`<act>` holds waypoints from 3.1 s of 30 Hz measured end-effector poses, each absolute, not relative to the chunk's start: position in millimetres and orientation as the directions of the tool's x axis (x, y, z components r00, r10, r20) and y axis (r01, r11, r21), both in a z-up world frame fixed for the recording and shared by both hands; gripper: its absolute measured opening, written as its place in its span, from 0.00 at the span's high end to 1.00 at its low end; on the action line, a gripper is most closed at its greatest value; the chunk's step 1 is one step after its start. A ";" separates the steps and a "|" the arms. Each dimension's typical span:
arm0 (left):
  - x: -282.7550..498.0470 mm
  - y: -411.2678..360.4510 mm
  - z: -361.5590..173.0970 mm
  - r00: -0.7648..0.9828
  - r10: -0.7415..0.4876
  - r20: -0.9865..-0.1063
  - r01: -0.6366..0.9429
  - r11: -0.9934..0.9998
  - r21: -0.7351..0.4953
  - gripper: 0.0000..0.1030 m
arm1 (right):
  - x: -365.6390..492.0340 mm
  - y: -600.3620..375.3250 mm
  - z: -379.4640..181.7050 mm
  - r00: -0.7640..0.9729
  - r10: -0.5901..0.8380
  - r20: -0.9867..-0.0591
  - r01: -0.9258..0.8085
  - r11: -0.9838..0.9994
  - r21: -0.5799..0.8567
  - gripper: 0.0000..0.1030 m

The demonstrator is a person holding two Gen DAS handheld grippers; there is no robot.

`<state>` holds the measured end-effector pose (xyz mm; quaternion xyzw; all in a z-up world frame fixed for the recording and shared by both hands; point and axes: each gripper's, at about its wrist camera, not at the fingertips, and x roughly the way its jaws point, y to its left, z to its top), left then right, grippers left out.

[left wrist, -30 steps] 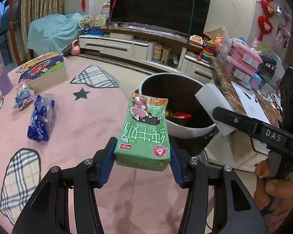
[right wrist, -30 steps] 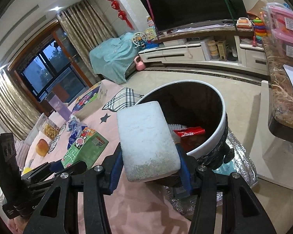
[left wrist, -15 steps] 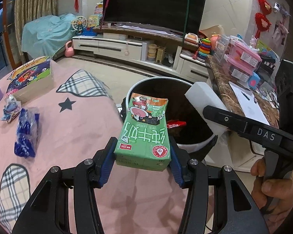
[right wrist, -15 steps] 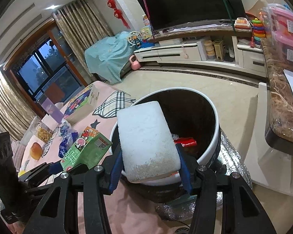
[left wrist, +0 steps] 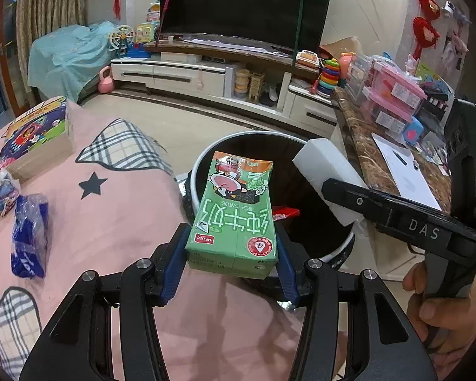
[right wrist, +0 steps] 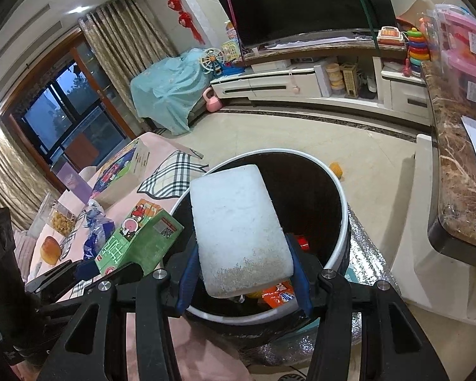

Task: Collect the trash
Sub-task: 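Carry the milk carton and foam block over the bin, then open both tools to drop the milk carton and foam block into the bin, then withdraw both open tools from the bin and reach toward the table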

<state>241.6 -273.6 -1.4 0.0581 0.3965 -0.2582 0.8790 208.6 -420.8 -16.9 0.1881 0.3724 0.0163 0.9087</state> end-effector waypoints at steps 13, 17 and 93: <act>254.1 -287.7 -6.7 0.534 -0.400 -0.745 0.507 0.856 -0.096 0.51 | 221.5 -430.4 -18.2 0.714 0.166 -0.680 0.119 0.928 0.352 0.50; 256.8 -288.8 -7.6 0.532 -0.396 -0.748 0.504 0.858 -0.096 0.51 | 224.5 -432.0 -19.4 0.711 0.167 -0.683 0.120 0.928 0.352 0.50; 188.6 15.0 -54.8 0.643 -0.148 -0.751 -0.050 0.971 -0.234 0.30 | 213.4 -219.9 -39.9 0.617 0.416 -0.668 -0.141 0.893 0.427 0.13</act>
